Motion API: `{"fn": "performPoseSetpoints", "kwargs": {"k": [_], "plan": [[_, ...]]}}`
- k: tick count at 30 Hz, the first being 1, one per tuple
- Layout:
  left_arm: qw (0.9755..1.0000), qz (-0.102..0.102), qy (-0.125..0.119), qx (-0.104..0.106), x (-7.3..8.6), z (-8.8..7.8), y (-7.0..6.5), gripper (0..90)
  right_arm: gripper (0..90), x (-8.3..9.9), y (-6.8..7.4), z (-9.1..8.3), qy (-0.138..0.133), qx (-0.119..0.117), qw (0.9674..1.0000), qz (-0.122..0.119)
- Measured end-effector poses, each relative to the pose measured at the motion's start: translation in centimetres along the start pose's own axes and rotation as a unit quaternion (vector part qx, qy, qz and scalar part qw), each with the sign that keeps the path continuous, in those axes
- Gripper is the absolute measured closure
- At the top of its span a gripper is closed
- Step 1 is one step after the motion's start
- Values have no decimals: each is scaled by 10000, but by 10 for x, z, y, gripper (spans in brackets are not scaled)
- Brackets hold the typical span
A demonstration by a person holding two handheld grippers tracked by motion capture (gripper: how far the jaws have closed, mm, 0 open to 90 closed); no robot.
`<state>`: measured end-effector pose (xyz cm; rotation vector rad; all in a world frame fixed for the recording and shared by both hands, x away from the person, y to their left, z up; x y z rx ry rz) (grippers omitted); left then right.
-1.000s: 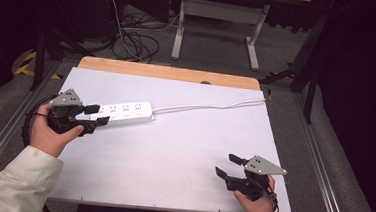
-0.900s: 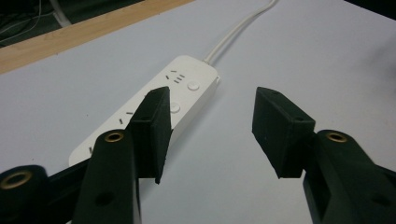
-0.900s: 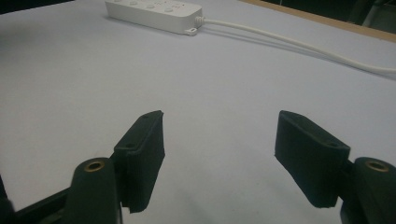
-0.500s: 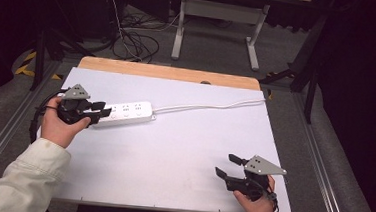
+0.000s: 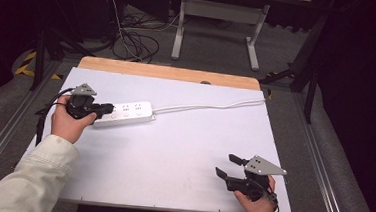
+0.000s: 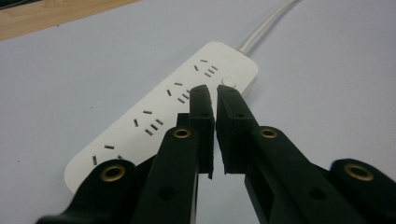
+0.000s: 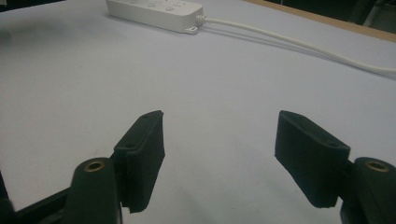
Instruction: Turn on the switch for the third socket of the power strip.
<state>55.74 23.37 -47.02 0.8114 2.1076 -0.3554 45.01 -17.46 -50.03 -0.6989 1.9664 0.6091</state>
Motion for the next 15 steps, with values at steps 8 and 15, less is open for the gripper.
{"fn": "performPoseSetpoints", "kwargs": {"k": [8, 15], "plan": [[9998, -74, 155, -87, 8, 13, 8, 898, 337, 0, 0, -1, -6, 7, 10000, -18], [9996, 28, 246, -153, 14, 21, 12, 899, 337, 0, -1, -1, -16, -5, 10000, -6]]}}
Point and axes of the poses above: each handheld gripper's, and its own axes: z roughly forward along the jaws, x roughly out of its underside, y roughly to its left, the point moved 9 cm from there along z, roughly forward along the jaws, and after that the axes turned 9 degrees about z, right-handed, at the moved point
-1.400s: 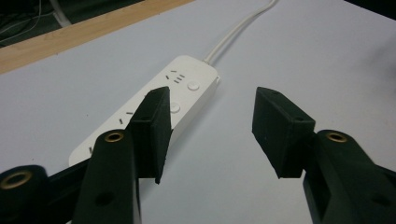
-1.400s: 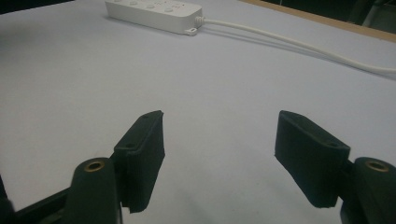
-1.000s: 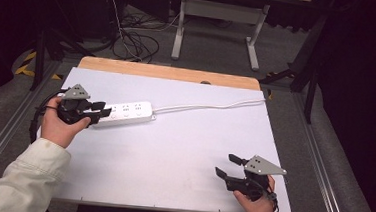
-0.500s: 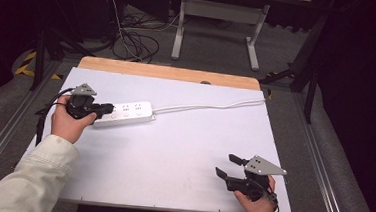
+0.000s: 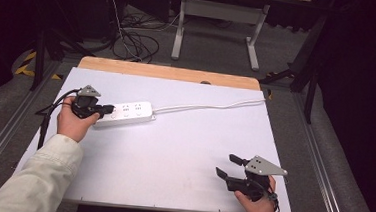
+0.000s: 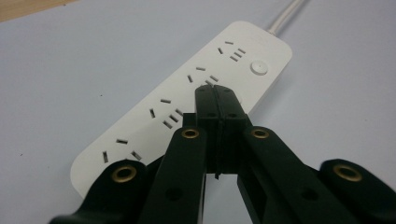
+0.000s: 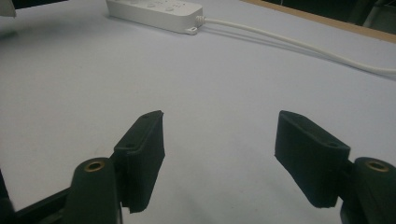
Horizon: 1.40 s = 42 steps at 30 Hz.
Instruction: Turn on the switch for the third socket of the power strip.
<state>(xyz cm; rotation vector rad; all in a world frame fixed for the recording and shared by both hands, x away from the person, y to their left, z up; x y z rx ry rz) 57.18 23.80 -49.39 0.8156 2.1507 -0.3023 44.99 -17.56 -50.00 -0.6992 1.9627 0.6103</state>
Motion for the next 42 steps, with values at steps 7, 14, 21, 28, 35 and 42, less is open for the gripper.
{"fn": "performPoseSetpoints", "kwargs": {"k": [7, 14, 21, 28, 35, 42], "plan": [[10000, 30, 63, -53, 6, 9, 5, 899, 337, 0, 0, 0, 12, 3, 10000, -7], [9999, 41, 95, -16, 7, 15, 3, 900, 337, 1, -1, 0, 15, 5, 10000, -5], [9998, 54, 186, -35, 9, 20, 3, 900, 337, 1, -1, 0, 21, 8, 10000, -6], [9996, 59, 275, -64, 11, 23, 3, 900, 337, 1, -1, 1, 35, -8, 10000, -12], [9993, 84, 358, -107, 13, 24, 4, 900, 337, 1, -1, 1, 26, -2, 10000, -2], [9993, 49, 352, -100, 13, 25, 3, 900, 337, 1, -1, 1, 31, -12, 10000, -1]]}}
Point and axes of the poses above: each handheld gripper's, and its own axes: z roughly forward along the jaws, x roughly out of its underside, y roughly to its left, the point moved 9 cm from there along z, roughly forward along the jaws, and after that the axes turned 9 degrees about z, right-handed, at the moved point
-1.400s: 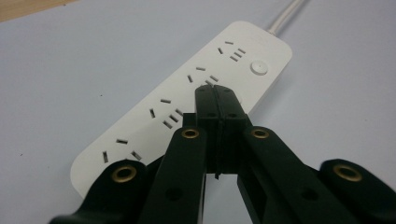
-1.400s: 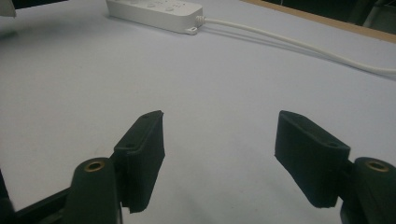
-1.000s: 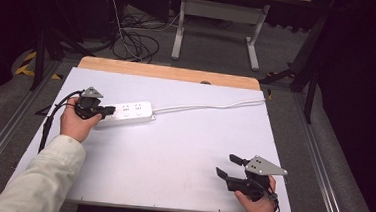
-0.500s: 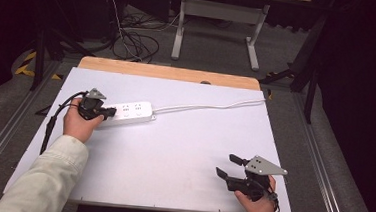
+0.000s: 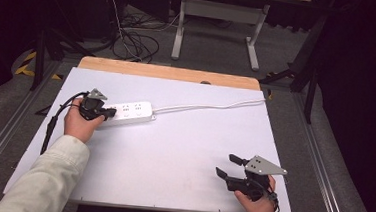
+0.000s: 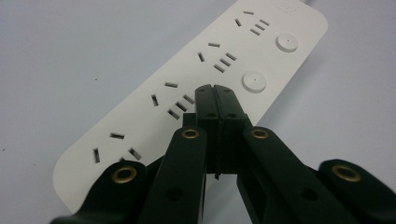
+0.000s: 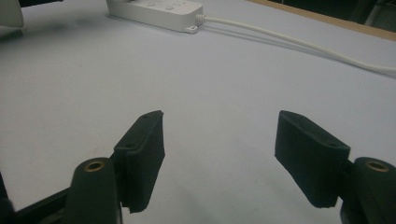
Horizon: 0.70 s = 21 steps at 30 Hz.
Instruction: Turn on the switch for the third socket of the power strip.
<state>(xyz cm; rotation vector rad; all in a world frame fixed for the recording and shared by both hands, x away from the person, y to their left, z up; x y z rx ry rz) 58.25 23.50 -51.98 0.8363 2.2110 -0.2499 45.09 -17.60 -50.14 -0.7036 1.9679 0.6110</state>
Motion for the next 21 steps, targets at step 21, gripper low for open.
{"fn": "performPoseSetpoints", "kwargs": {"k": [21], "plan": [[9999, 19, 90, -95, 1, 1, -1, 900, 337, 0, 1, 0, 1, 1, 10000, -11]]}}
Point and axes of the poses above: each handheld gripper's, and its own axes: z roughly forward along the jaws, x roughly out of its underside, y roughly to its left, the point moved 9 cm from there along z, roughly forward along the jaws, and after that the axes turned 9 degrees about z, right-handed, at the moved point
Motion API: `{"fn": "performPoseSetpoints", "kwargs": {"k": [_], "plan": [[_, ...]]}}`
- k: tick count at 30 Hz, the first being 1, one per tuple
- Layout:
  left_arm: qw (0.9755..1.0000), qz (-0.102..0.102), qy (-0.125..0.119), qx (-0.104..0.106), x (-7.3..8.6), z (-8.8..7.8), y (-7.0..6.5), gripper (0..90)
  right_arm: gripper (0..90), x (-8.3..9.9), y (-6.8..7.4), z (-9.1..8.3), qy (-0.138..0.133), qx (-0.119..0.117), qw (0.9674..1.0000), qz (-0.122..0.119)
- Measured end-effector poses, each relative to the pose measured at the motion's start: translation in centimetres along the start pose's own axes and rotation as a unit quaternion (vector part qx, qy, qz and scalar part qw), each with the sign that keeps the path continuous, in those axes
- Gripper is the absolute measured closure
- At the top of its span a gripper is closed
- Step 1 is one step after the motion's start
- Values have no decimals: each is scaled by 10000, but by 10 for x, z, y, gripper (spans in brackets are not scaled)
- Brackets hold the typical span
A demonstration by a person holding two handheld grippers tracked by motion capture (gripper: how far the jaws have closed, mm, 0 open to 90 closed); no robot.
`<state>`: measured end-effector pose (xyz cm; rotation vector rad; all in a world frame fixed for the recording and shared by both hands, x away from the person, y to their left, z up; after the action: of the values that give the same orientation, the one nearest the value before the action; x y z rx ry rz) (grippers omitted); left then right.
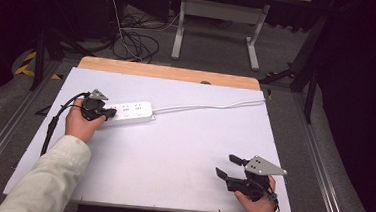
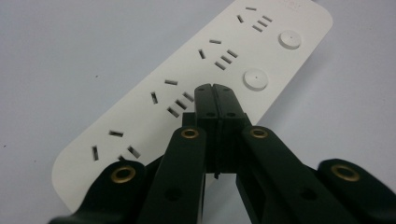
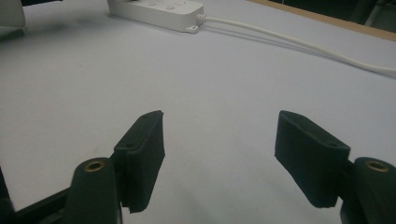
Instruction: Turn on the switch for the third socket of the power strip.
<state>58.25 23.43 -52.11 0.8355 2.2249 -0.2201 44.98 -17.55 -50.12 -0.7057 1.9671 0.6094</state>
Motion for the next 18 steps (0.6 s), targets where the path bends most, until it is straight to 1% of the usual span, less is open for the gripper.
{"fn": "performPoseSetpoints", "kwargs": {"k": [1, 3, 7, 9, 10, 11, 12, 15, 16, 18], "plan": [[10000, -57, 12, 22, 0, 0, -1, 900, 337, 0, 0, 0, 1, -1, 10000, -3], [10000, -86, 38, 9, 0, 0, -1, 900, 337, 0, 0, 0, 7, -1, 10000, -14], [10000, -46, 68, -52, 0, 1, -2, 900, 337, 0, 0, 0, 8, 1, 10000, -17], [10000, -66, 51, -23, 1, 1, -1, 900, 337, 0, 0, 0, 6, 3, 10000, -21], [9999, -126, 6, -3, 1, 0, 0, 900, 337, 0, 1, 0, 6, 0, 10000, -15], [9999, -126, 6, -3, 1, 0, 0, 900, 337, 0, 1, 0, 6, 0, 10000, -15], [9998, -173, -13, 18, 1, 1, 0, 900, 337, 0, 1, 0, 8, 0, 10000, -13], [9998, -215, -19, 48, 2, 1, -1, 900, 337, 0, 1, -1, 6, 4, 10000, -9], [9998, -190, 5, 20, 2, 1, 0, 900, 337, 0, 1, 0, 8, 3, 10000, -8], [9998, -208, 5, 26, 2, 1, -1, 900, 337, 1, 1, 0, 17, 9, 10000, -12]]}}
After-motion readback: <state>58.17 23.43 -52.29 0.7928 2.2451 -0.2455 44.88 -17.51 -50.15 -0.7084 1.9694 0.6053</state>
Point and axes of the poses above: each handheld gripper's, and its own axes: z roughly forward along the jaws, x roughly out of its underside, y roughly to its left, the point moved 9 cm from there along z, roughly forward along the jaws, and after that the axes turned 9 degrees about z, right-handed, at the moved point
